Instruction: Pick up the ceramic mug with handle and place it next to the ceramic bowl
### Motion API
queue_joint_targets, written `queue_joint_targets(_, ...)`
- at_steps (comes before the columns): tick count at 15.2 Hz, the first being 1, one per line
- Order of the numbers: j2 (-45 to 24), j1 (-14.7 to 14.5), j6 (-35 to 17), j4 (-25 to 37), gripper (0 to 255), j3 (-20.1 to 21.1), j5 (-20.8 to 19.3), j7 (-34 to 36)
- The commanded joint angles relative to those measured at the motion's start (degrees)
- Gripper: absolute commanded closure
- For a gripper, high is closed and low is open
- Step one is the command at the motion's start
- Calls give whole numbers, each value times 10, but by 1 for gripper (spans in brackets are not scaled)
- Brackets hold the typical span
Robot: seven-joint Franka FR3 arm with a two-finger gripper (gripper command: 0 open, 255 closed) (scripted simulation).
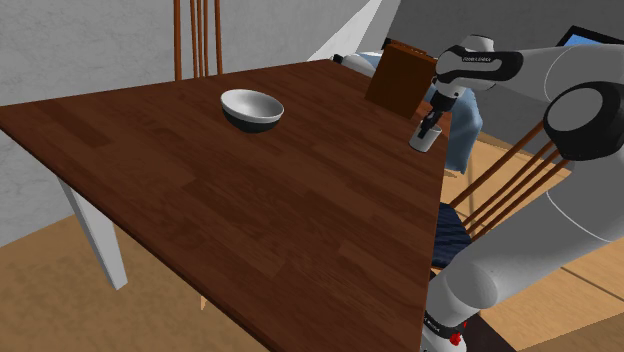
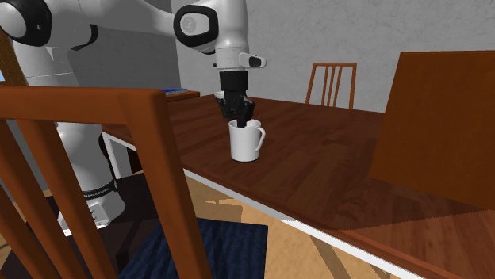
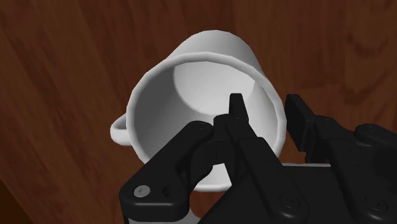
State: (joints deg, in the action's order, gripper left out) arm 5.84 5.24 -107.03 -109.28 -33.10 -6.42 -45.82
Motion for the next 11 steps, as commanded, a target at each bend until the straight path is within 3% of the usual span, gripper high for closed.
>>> queue_joint_targets(1, 0, 0, 0, 0, 255, 0, 0, 0)
queue_joint_targets(8, 0, 0, 0, 0, 255, 0, 0, 0)
queue_joint_targets(11, 1, -1, 23, 22, 255, 1, 0, -1)
